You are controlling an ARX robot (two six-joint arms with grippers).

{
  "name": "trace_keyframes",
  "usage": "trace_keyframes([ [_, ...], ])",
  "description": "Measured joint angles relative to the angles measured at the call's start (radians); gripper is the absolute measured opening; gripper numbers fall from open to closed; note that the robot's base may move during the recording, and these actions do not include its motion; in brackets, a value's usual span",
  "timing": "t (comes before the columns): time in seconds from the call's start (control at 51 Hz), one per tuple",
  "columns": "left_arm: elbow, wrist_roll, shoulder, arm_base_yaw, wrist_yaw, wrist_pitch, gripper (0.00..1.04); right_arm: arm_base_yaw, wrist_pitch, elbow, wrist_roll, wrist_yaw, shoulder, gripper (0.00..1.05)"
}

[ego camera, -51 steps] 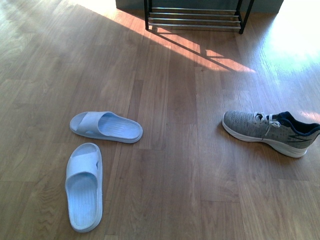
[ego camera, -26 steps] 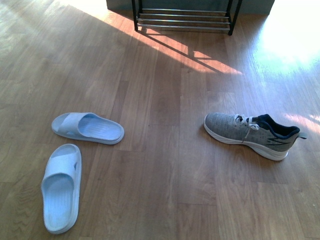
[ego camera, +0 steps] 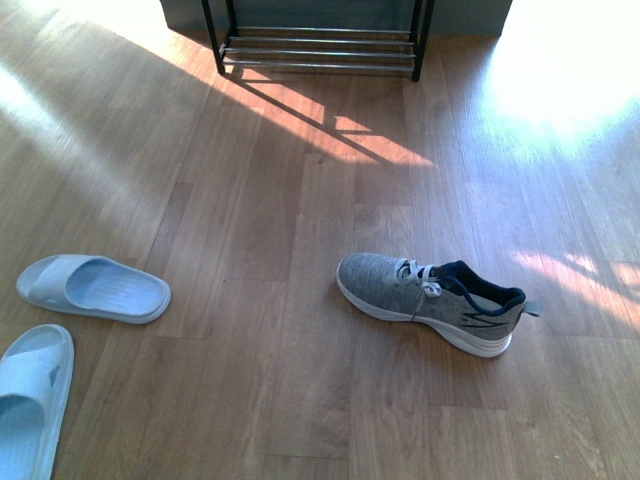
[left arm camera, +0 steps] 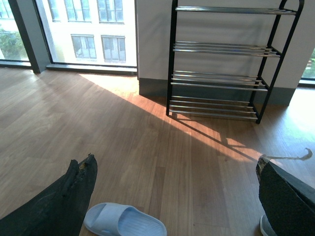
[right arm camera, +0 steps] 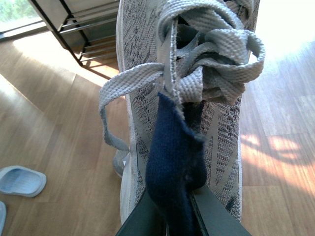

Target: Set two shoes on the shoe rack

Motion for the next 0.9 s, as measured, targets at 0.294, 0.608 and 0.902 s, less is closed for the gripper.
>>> trace_keyframes([
  [0.294,0.122,-0.206,0.251,-0.165,-0.422,-0.222,0.95,-0.002,-0.001,-0.001,0.003,0.0,0.0,0.02],
  [0.608,0.393,-0.751,1.316,-0.364,-0.332,0.351,0.95,-0.002,-0.001,-0.001,0.003,0.0,0.0,0.02],
  [0.902,0.811,-0.861,2.226,-0.472,0.04,0.557,0.95,-0.001,-0.001,-0.001,0.003,-0.002,0.0,0.02],
])
